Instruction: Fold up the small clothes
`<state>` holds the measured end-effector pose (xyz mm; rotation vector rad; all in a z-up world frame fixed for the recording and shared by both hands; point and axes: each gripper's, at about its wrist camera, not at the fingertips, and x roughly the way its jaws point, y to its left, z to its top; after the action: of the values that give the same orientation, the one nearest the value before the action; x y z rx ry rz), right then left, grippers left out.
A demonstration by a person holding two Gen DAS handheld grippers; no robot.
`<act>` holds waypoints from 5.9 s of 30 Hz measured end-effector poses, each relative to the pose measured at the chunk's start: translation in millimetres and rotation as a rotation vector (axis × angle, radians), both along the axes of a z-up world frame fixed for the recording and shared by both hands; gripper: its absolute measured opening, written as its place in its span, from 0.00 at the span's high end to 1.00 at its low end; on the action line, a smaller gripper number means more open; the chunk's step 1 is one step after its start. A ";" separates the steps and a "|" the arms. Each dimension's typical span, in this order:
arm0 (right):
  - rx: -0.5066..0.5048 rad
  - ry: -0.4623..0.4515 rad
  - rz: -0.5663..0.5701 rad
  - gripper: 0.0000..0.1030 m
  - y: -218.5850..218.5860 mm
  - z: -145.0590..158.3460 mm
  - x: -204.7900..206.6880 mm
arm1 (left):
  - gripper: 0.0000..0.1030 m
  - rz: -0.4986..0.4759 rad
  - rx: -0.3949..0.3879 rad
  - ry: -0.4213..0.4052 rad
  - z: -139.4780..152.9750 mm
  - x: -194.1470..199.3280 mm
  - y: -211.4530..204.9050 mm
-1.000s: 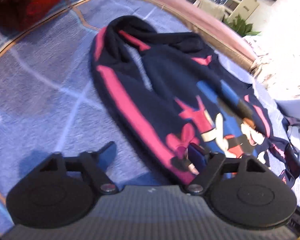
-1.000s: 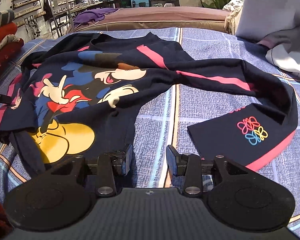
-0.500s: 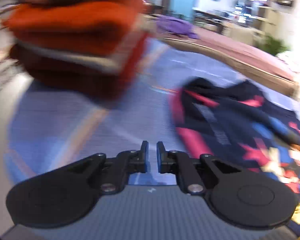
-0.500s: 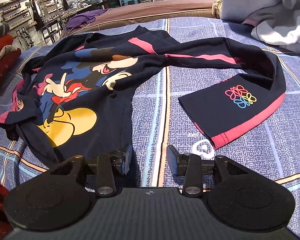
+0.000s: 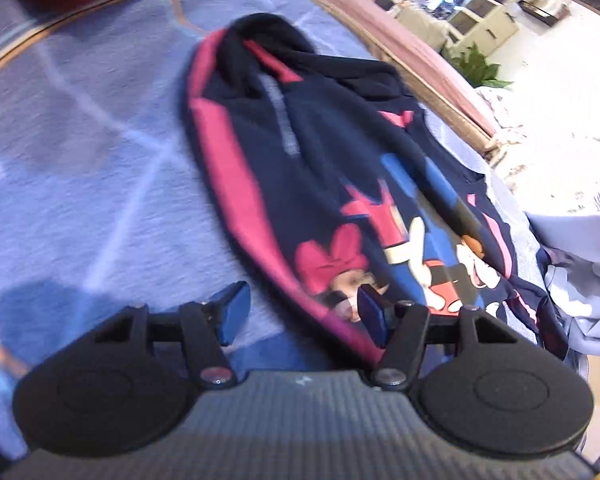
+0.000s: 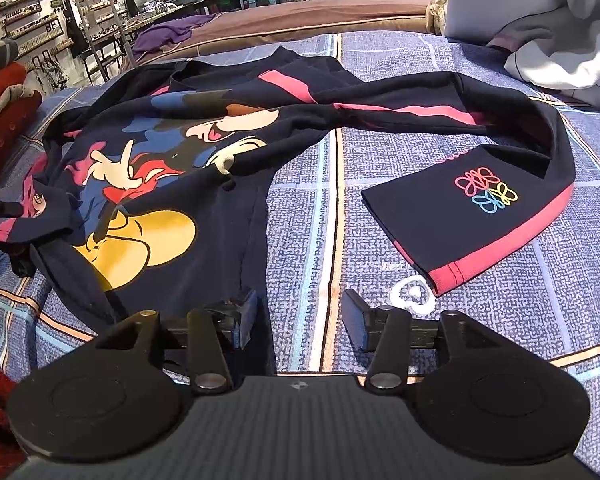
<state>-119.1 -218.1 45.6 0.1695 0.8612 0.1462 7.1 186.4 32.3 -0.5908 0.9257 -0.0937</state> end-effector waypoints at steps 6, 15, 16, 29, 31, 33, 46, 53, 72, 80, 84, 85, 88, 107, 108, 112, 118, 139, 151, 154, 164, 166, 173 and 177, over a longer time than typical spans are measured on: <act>0.005 0.000 -0.003 0.20 0.6 -1.1 -1.3 | 0.97 -0.064 0.014 -0.034 7.4 4.3 -17.8; 0.011 0.007 0.010 0.17 -0.4 -1.1 1.0 | 0.97 0.188 0.459 -0.102 60.4 -40.1 65.8; 0.014 0.005 0.011 0.16 -0.1 -1.3 1.0 | 0.94 0.232 0.501 -0.082 60.8 -46.6 79.3; 0.005 0.016 0.017 0.11 1.6 0.2 1.5 | 0.37 -0.177 0.357 -0.101 47.8 -96.9 5.9; 0.007 0.017 0.012 0.11 1.7 -0.2 0.9 | 0.37 -0.305 0.384 -0.141 43.8 -101.8 -27.6; 0.006 0.017 0.010 0.10 1.9 -0.3 0.4 | 0.39 -0.387 0.441 -0.154 37.8 -102.4 -55.5; 0.017 0.013 0.005 0.08 2.5 -1.5 -0.6 | 0.70 -0.416 0.563 -0.188 9.4 -79.5 -107.6; 0.074 0.017 -0.015 0.08 -5.1 2.5 -5.8 | 0.89 -0.340 0.796 -0.292 39.3 -65.3 -88.8; 0.156 0.017 0.241 0.08 52.3 19.3 0.5 | 0.48 -0.215 0.668 -0.132 44.0 -96.0 4.6; 0.152 0.071 0.299 0.09 70.1 12.6 0.8 | 0.32 -0.406 0.965 -0.203 12.4 -72.7 -18.0; 0.164 0.097 0.299 0.11 73.3 7.4 5.1 | 0.34 -0.437 0.915 -0.237 10.1 -66.4 -17.3; 0.165 0.098 0.299 0.15 74.4 7.0 6.3 | 0.38 -0.439 0.905 -0.244 9.1 -63.7 -16.8; 0.166 0.096 0.306 0.43 77.6 5.7 10.7 | 0.63 -0.441 0.848 -0.246 5.6 -54.4 -16.1; 0.422 -0.070 0.254 0.90 -28.7 116.2 -27.3 | 0.95 -0.510 0.834 -0.328 101.4 -111.7 -24.2; 0.408 -0.050 0.258 0.90 -28.7 111.6 -31.5 | 0.95 -0.516 0.821 -0.303 96.0 -113.8 -24.0; 0.401 0.054 0.222 0.90 -22.5 71.8 -40.4 | 0.81 -0.483 0.691 -0.190 65.8 -114.6 -17.1; 0.412 0.108 0.177 0.90 -10.7 36.2 -38.4 | 0.36 -0.347 0.355 -0.232 49.8 -93.8 7.5; 0.456 0.073 0.203 0.90 -16.2 59.7 -26.7 | 0.95 -0.310 0.220 -0.226 78.2 -88.0 21.5; 0.238 0.227 0.269 0.89 19.9 1.2 -37.7 | 0.95 -0.191 0.264 -0.001 15.1 -114.1 61.9; 0.248 0.227 0.243 0.78 16.4 -0.6 -37.4 | 0.79 -0.205 0.320 0.000 22.3 -111.5 58.5; 0.210 0.047 -0.051 0.47 -67.0 35.3 -25.0 | 0.07 -0.225 0.494 -0.181 92.1 -106.8 20.1; 0.257 0.033 -0.205 0.36 -92.8 25.0 -16.5 | 0.07 -0.273 0.463 -0.194 95.4 -99.4 4.6; 0.535 0.074 -0.437 0.49 -124.6 -30.2 7.0 | 0.06 -0.378 0.402 -0.202 86.7 -82.0 -62.6; 0.691 0.016 -0.520 0.56 -126.9 -50.4 19.0 | 0.04 -0.440 0.355 -0.173 78.8 -69.5 -96.2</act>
<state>-100.1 -344.9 -4.8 1.0318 0.7292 -0.0527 -62.5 90.2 111.1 -0.0425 0.8651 -0.3615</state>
